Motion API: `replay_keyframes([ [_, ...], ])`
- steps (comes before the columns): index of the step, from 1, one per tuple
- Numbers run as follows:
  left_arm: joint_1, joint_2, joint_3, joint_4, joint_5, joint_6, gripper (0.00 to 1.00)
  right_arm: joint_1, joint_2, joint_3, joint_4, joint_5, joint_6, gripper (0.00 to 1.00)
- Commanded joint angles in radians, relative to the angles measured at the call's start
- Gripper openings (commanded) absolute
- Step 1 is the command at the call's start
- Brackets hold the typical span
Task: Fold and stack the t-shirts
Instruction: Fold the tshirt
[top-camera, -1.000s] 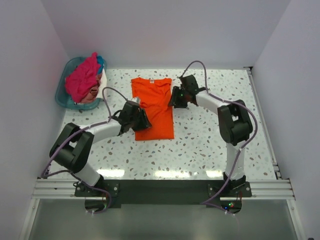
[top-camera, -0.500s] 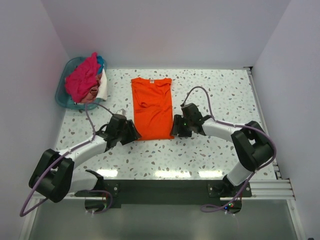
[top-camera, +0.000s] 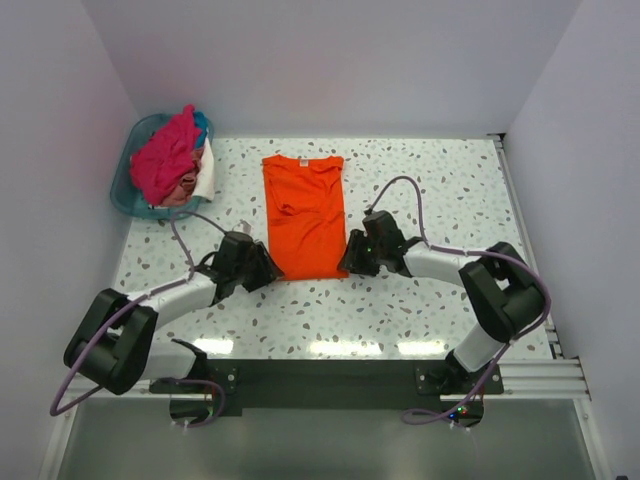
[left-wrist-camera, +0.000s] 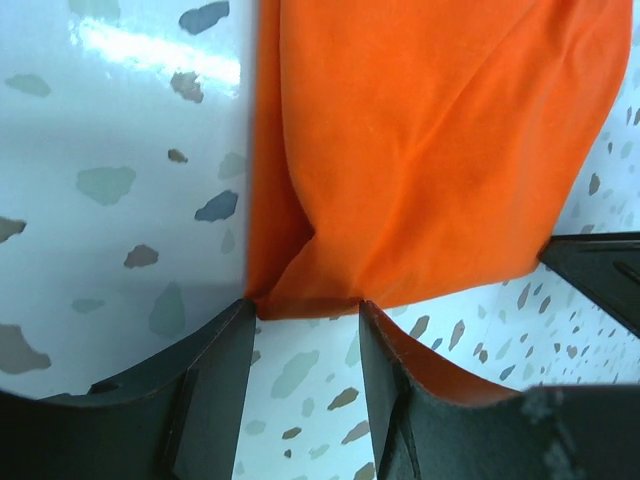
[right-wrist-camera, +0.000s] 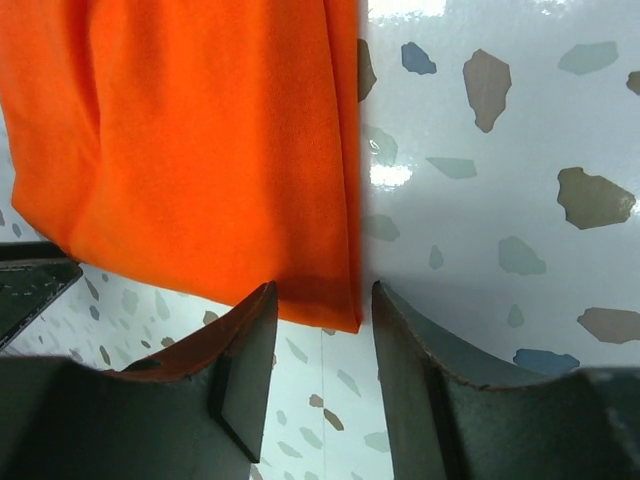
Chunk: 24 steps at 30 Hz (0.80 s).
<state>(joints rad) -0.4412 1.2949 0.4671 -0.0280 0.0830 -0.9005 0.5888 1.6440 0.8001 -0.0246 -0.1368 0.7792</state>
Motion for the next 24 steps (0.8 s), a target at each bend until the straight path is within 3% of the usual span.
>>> replay_keyframes([
  [1, 0.007, 0.064, -0.013, 0.063, -0.034, -0.006, 0.51, 0.012, 0.026, -0.015, 0.022, 0.040, 0.022, 0.45],
  [5, 0.009, 0.124, -0.007, 0.100, -0.043, 0.003, 0.46, 0.016, 0.053, 0.002, 0.020, 0.032, 0.014, 0.30],
  [8, 0.009, 0.147, 0.005, 0.125, -0.045, 0.014, 0.33, 0.016, 0.056, 0.014, 0.008, 0.032, -0.001, 0.20],
  [9, 0.009, 0.150, 0.010, 0.125, -0.036, 0.018, 0.22, 0.017, 0.054, 0.016, 0.005, 0.032, -0.009, 0.14],
  [12, 0.007, 0.130, 0.004, 0.091, -0.016, 0.038, 0.01, 0.016, 0.028, 0.014, -0.018, 0.031, -0.026, 0.03],
  [16, 0.002, 0.005, -0.031, -0.004, -0.005, 0.061, 0.00, 0.019, -0.042, -0.021, -0.064, 0.002, -0.057, 0.00],
  [24, -0.050, -0.353, -0.152, -0.289, 0.032, 0.049, 0.00, 0.133, -0.363, -0.223, -0.155, 0.008, -0.046, 0.00],
])
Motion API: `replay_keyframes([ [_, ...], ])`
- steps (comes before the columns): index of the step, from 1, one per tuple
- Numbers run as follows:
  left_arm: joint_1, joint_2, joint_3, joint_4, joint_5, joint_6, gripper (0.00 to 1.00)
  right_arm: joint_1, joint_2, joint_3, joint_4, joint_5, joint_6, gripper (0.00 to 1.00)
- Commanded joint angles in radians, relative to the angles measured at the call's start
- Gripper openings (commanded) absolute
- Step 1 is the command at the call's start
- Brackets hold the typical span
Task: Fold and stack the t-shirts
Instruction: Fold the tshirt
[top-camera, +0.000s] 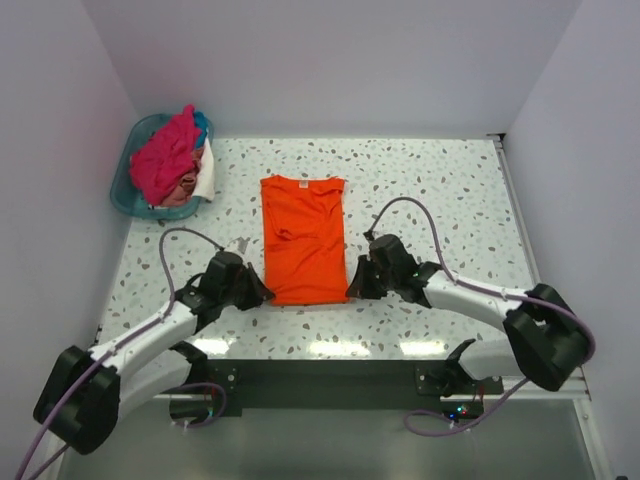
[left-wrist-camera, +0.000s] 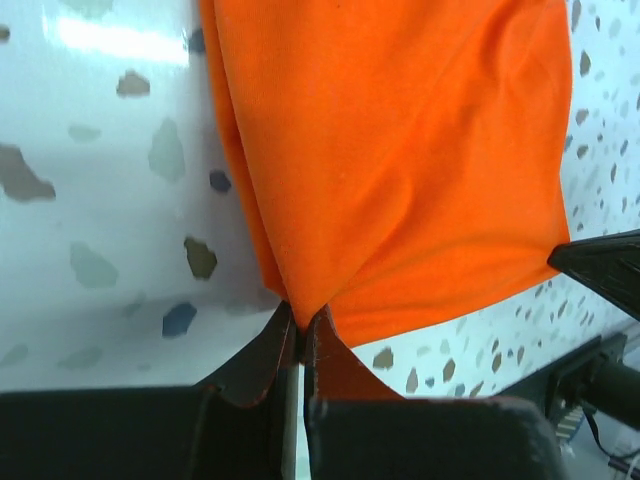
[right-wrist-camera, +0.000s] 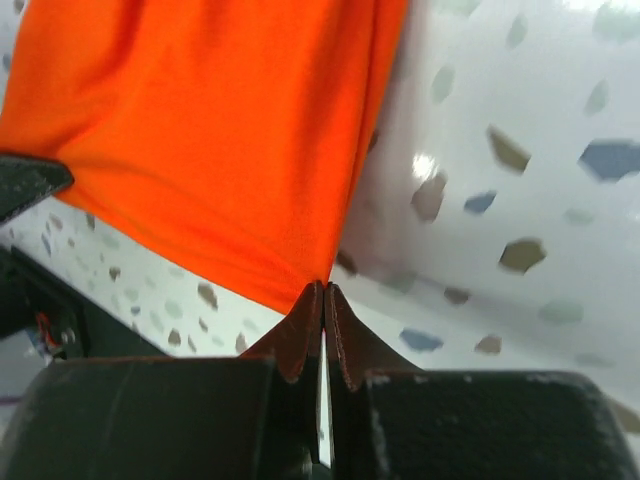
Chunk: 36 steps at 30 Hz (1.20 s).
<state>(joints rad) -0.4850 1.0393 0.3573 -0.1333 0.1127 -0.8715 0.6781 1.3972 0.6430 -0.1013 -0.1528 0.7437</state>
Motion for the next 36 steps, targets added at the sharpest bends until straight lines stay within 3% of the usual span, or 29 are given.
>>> replay_keyframes([
  [1, -0.007, -0.163, -0.053, -0.204, 0.008, 0.003, 0.00, 0.060, -0.142, -0.080, -0.087, 0.032, -0.001, 0.00],
  [7, -0.079, -0.261, -0.047, -0.293, 0.025, -0.053, 0.00, 0.164, -0.277, -0.121, -0.158, 0.074, 0.068, 0.00],
  [14, -0.083, -0.289, 0.168, -0.408, -0.021, -0.029, 0.00, 0.192, -0.339, 0.027, -0.311, 0.143, 0.028, 0.00],
  [19, -0.081, -0.130, 0.331, -0.387, -0.057, 0.032, 0.00, 0.178, -0.278, 0.179, -0.397, 0.213, -0.036, 0.00],
  [26, 0.028, 0.074, 0.560, -0.299, 0.007, 0.114, 0.00, -0.029, -0.150, 0.377, -0.371, 0.110, -0.139, 0.00],
  [32, 0.155, 0.295, 0.735, -0.204, 0.079, 0.163, 0.00, -0.141, 0.086, 0.628, -0.345, 0.068, -0.196, 0.00],
  [36, 0.212, 0.543, 0.874, -0.138, 0.113, 0.195, 0.00, -0.227, 0.293, 0.799, -0.330, 0.012, -0.204, 0.00],
])
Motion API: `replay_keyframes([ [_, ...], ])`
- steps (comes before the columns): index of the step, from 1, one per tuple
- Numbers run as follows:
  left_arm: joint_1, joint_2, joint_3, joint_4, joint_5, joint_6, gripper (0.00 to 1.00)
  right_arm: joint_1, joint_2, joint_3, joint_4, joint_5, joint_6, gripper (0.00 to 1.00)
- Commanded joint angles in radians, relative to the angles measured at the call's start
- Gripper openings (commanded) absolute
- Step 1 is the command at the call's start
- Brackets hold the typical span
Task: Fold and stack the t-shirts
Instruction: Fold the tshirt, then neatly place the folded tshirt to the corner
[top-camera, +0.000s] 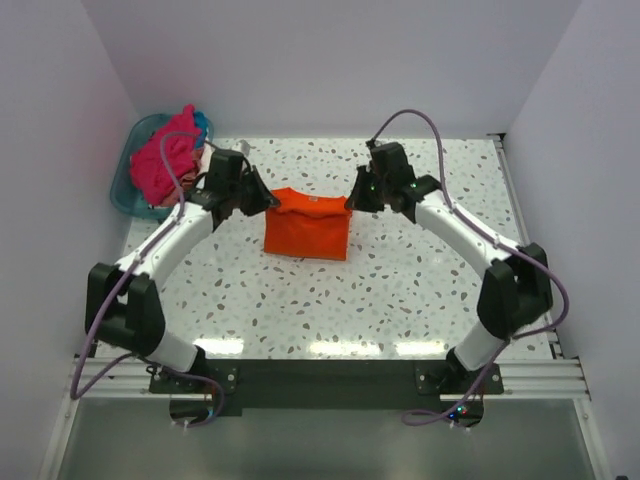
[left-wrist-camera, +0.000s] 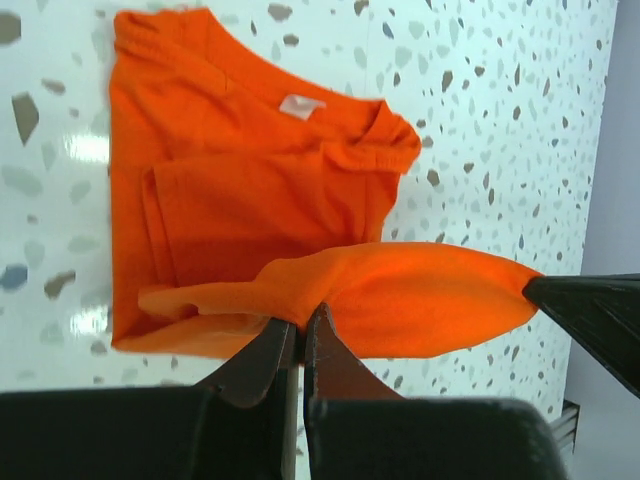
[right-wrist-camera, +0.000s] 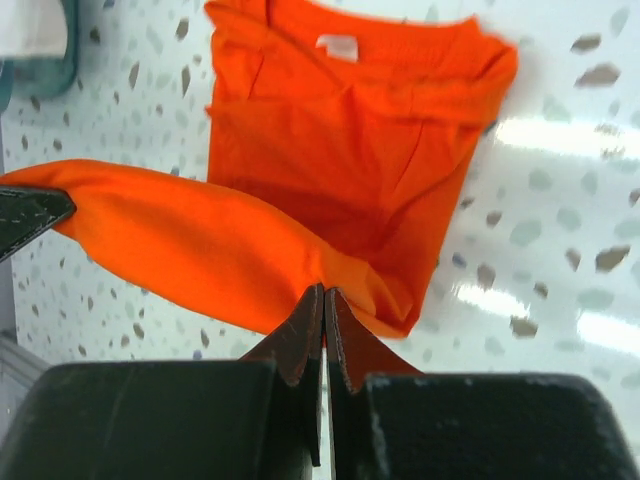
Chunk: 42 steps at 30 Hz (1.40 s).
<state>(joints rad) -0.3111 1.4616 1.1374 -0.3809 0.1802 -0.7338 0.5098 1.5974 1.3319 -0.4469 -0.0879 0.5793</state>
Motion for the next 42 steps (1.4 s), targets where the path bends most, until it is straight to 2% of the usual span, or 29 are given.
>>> replay_keyframes([
  [1, 0.046, 0.167, 0.146, 0.134, 0.056, 0.060, 0.00, -0.076, 0.184, 0.191, 0.017, -0.065, -0.039, 0.00],
  [3, 0.067, 0.314, 0.208, 0.174, 0.077, 0.072, 0.00, -0.108, 0.275, 0.284, -0.002, -0.073, -0.045, 0.00],
  [4, 0.076, 0.363, 0.266, 0.183, 0.077, 0.074, 0.06, -0.116, 0.330, 0.382, -0.009, -0.079, -0.048, 0.00],
  [5, 0.084, 0.406, 0.287, 0.233, 0.087, 0.077, 0.15, -0.132, 0.429, 0.435, -0.018, -0.081, -0.061, 0.00],
  [6, 0.104, 0.483, 0.300, 0.279, 0.105, 0.074, 0.39, -0.140, 0.485, 0.484, -0.030, -0.084, -0.064, 0.01],
  [7, 0.118, 0.517, 0.329, 0.309, 0.117, 0.059, 0.50, -0.149, 0.534, 0.531, -0.038, -0.082, -0.065, 0.09],
  [8, 0.130, 0.567, 0.335, 0.363, 0.146, 0.044, 0.61, -0.169, 0.630, 0.635, -0.059, -0.081, -0.065, 0.27],
  [9, 0.148, 0.588, 0.347, 0.411, 0.168, 0.033, 0.71, -0.178, 0.672, 0.691, -0.111, -0.091, -0.068, 0.41],
  [10, 0.155, 0.603, 0.390, 0.410, 0.186, 0.039, 0.85, -0.188, 0.702, 0.775, -0.139, -0.117, -0.087, 0.48],
  [11, 0.158, 0.608, 0.407, 0.386, 0.186, 0.050, 0.87, -0.198, 0.711, 0.792, -0.163, -0.109, -0.102, 0.60],
  [12, 0.162, 0.586, 0.412, 0.382, 0.177, 0.069, 0.89, -0.198, 0.693, 0.785, -0.168, -0.090, -0.116, 0.66],
  [13, 0.164, 0.560, 0.380, 0.382, 0.147, 0.077, 0.90, -0.200, 0.653, 0.706, -0.147, -0.064, -0.127, 0.71],
  [14, 0.164, 0.501, 0.352, 0.382, 0.130, 0.080, 0.90, -0.200, 0.583, 0.657, -0.124, -0.037, -0.130, 0.80],
  [15, 0.164, 0.473, 0.323, 0.385, 0.117, 0.076, 0.90, -0.198, 0.546, 0.612, -0.090, -0.027, -0.130, 0.82],
  [17, 0.162, 0.395, 0.245, 0.340, 0.067, 0.065, 0.84, -0.200, 0.497, 0.494, -0.064, -0.026, -0.136, 0.83],
  [19, 0.152, 0.344, 0.158, 0.327, 0.012, 0.054, 0.72, -0.195, 0.435, 0.382, -0.038, -0.039, -0.131, 0.83],
  [23, 0.068, 0.255, 0.061, 0.298, -0.062, 0.065, 0.56, -0.174, 0.372, 0.221, 0.049, -0.059, -0.113, 0.82],
  [24, 0.049, 0.252, 0.042, 0.280, -0.091, 0.066, 0.48, -0.165, 0.381, 0.198, 0.075, -0.075, -0.102, 0.82],
  [26, -0.001, 0.255, 0.027, 0.280, -0.114, 0.066, 0.43, -0.154, 0.403, 0.202, 0.079, -0.081, -0.098, 0.82],
  [28, -0.031, 0.269, 0.024, 0.267, -0.134, 0.065, 0.34, -0.136, 0.436, 0.217, 0.086, -0.085, -0.091, 0.81],
  [33, -0.097, 0.330, 0.006, 0.272, -0.154, 0.056, 0.24, -0.105, 0.513, 0.276, 0.073, -0.069, -0.090, 0.79],
  [42, -0.143, 0.413, -0.007, 0.277, -0.166, 0.047, 0.21, -0.068, 0.587, 0.306, 0.074, 0.011, -0.073, 0.70],
])
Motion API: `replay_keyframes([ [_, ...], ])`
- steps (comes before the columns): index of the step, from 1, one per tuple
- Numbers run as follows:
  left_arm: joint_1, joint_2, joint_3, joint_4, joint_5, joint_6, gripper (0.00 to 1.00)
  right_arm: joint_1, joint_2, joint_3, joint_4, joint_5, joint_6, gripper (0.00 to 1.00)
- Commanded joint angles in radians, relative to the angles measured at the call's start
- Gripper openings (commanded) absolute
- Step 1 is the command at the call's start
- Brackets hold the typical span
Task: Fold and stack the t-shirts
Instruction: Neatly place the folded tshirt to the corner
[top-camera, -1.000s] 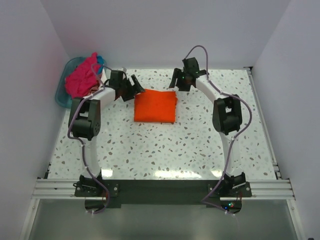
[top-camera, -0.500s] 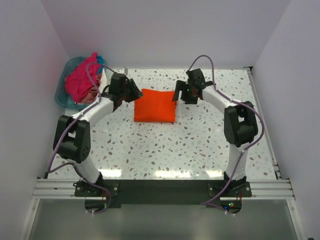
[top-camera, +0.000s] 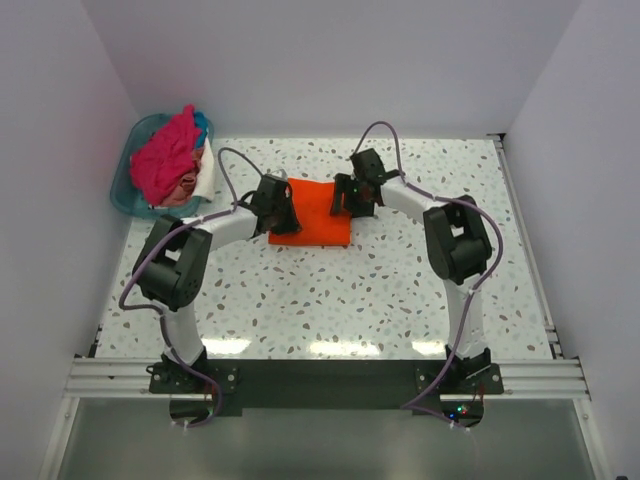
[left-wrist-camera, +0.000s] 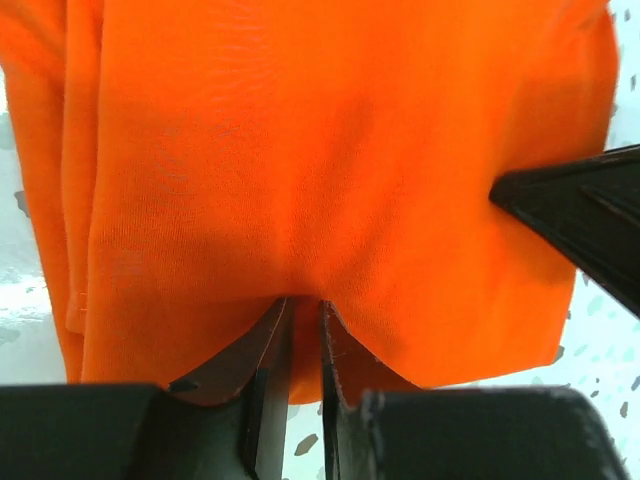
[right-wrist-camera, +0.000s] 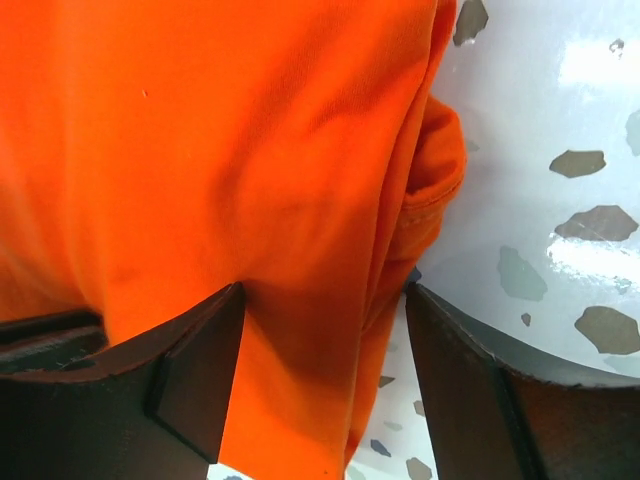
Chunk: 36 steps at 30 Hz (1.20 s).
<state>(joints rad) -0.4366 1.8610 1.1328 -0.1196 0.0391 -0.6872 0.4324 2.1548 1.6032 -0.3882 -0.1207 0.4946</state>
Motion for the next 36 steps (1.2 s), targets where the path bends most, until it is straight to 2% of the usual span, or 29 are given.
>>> replay_keyframes([
  [1, -0.020, 0.017, -0.002, 0.014, -0.027, 0.000, 0.21, 0.014, 0.034, 0.041, 0.012, 0.053, 0.015, 0.69],
  [8, -0.025, 0.030, 0.005, 0.006, -0.019, -0.009, 0.20, 0.016, 0.037, 0.035, -0.009, 0.118, 0.025, 0.47],
  [11, -0.025, 0.032, 0.008, 0.003, -0.019, -0.006, 0.20, 0.017, 0.039, 0.032, -0.017, 0.118, 0.024, 0.34],
  [12, -0.025, 0.032, 0.012, 0.000, -0.019, -0.006, 0.20, 0.017, 0.039, 0.034, -0.017, 0.118, 0.022, 0.29],
  [13, -0.025, 0.032, 0.015, -0.011, -0.022, -0.005, 0.20, 0.017, 0.039, 0.035, -0.020, 0.118, 0.021, 0.18],
  [16, -0.025, 0.014, 0.018, -0.023, -0.031, 0.003, 0.21, 0.017, 0.048, 0.046, -0.034, 0.136, 0.016, 0.00],
  [29, -0.016, -0.095, 0.071, -0.100, -0.036, 0.018, 0.24, 0.011, 0.010, 0.027, -0.104, 0.252, 0.039, 0.00],
  [36, -0.014, -0.220, 0.027, -0.126, -0.021, 0.021, 0.24, -0.075, -0.050, -0.075, -0.097, 0.285, 0.130, 0.00],
])
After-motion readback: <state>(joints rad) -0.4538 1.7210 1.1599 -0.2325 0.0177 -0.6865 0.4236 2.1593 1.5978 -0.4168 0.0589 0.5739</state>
